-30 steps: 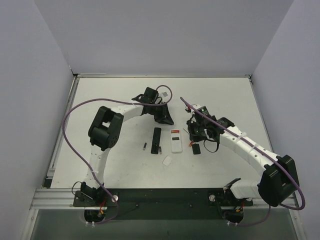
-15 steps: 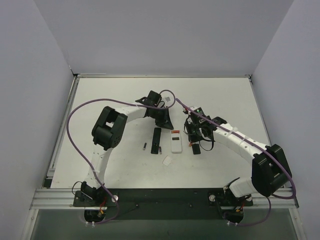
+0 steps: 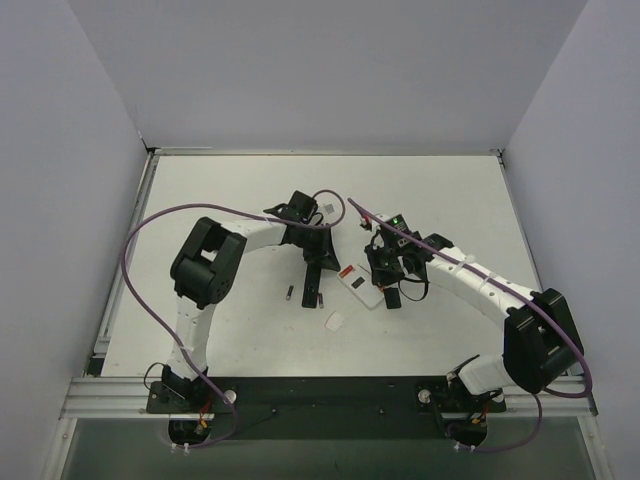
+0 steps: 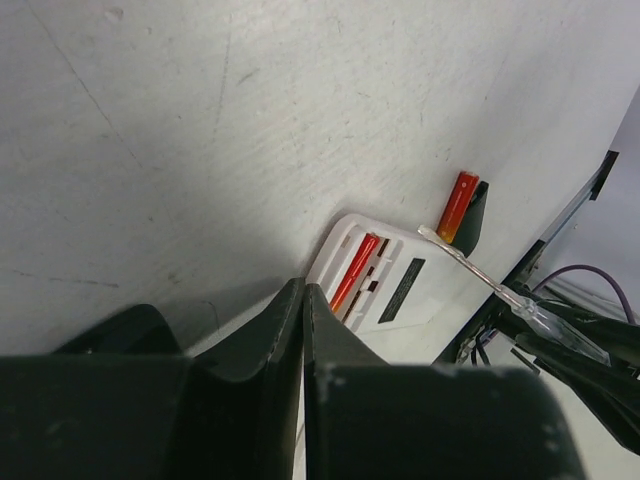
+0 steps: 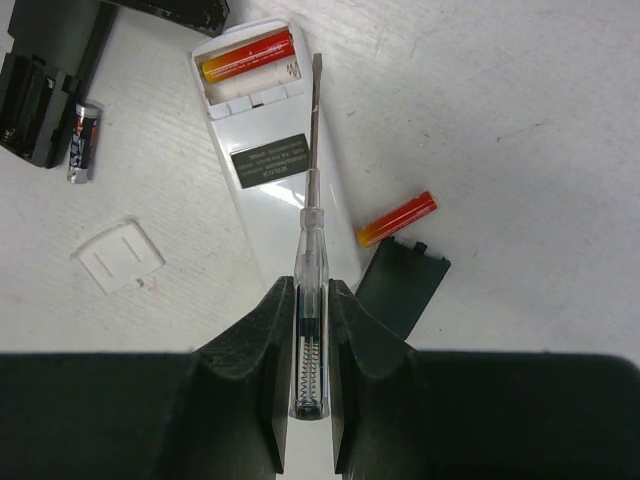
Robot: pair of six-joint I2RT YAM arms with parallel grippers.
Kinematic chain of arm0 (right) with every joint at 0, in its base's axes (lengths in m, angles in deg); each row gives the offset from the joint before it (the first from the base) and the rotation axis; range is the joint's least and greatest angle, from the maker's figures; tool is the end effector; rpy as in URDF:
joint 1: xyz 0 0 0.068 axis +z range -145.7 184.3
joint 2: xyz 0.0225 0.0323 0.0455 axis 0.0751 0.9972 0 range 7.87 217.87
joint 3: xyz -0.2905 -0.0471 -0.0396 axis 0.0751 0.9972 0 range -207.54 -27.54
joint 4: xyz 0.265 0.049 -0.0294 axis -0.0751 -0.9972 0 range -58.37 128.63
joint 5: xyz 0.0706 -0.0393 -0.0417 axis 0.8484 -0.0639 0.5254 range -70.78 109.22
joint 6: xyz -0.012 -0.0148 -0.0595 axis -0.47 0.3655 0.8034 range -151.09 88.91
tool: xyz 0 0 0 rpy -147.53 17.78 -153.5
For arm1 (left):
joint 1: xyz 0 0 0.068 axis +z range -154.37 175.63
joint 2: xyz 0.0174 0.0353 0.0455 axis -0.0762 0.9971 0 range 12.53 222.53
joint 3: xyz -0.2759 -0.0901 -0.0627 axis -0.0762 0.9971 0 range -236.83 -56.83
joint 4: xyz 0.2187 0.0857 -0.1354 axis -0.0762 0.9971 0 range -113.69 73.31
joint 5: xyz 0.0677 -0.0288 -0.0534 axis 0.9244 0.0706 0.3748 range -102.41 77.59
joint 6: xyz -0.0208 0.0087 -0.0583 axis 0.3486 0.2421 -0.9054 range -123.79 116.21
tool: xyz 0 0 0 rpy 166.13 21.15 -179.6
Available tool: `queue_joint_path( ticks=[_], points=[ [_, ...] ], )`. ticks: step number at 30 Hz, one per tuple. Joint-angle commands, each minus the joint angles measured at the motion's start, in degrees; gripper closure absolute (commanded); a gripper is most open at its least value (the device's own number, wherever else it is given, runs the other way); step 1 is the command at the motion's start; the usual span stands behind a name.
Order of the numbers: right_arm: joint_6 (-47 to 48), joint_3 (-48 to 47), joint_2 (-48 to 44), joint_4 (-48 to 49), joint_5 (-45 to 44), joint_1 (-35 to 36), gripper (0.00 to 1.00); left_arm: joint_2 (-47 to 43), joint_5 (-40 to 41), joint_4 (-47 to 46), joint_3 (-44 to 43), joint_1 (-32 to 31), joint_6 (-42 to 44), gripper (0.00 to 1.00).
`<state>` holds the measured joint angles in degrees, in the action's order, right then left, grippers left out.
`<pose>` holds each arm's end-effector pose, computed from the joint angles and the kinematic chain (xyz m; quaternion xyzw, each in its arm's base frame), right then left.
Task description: Unload the batteries from the remote control
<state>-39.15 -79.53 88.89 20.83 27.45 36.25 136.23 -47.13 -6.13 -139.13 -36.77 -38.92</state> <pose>0.2595 0.1698 0.2391 -0.2178 0.9019 0.1882 0.3220 0.3822 -0.2747 0.1330 0.0579 0.9213 -0.3809 0.0525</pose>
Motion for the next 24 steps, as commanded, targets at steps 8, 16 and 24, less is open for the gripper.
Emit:
queue_joint_path(
  ticks=[8, 16, 24],
  points=[
    [9.63, 1.89, -4.02, -0.39, 2.76, 3.47, 1.00, -4.61, -0.26, -2.88, 0.13, -0.03, -3.45, 0.83],
    [12.36, 1.27, -1.56, -0.30, 1.79, 4.27, 1.00, -2.15, -0.79, -2.71, -0.67, 0.23, -3.89, 0.82],
    [14.20, -0.22, 1.86, -1.09, -3.99, 7.08, 1.00, -1.18, -2.10, -4.02, -0.05, 0.41, -4.15, 0.82]
  ],
)
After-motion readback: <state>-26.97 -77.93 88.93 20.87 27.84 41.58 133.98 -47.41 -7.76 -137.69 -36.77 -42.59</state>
